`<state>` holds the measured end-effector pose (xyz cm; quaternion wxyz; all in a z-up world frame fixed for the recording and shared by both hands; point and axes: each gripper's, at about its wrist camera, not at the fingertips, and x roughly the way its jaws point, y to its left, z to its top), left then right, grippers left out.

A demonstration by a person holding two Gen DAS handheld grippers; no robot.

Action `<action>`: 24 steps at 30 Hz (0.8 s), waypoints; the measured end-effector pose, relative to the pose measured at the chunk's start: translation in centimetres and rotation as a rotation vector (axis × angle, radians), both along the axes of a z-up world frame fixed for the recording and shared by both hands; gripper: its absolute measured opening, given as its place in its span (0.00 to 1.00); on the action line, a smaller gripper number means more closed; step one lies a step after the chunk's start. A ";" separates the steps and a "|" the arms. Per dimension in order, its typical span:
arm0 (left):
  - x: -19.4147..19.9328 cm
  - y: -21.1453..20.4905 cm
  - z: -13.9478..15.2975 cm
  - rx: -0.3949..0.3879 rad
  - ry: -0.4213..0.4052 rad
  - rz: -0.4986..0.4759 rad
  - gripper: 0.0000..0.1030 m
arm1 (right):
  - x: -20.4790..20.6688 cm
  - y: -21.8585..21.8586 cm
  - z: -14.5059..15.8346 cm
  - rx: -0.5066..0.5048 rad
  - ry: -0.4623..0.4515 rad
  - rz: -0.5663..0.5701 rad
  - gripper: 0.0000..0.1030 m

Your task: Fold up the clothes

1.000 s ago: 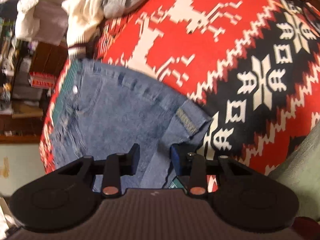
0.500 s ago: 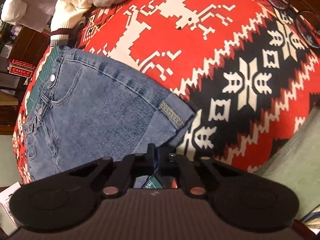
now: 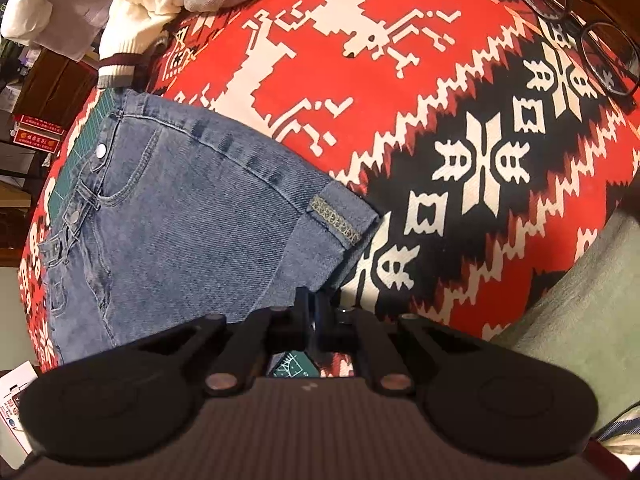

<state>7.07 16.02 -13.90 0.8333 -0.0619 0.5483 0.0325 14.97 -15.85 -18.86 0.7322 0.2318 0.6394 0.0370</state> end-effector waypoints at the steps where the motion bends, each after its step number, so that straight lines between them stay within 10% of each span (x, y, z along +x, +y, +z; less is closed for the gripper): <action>1: 0.0 0.0 0.0 0.001 0.000 -0.001 0.68 | -0.1 -0.2 0.0 -0.001 0.007 -0.003 0.02; 24: 0.1 0.5 0.2 -0.025 0.000 0.015 0.69 | 0.7 -2.2 -1.1 0.097 0.031 -0.152 0.17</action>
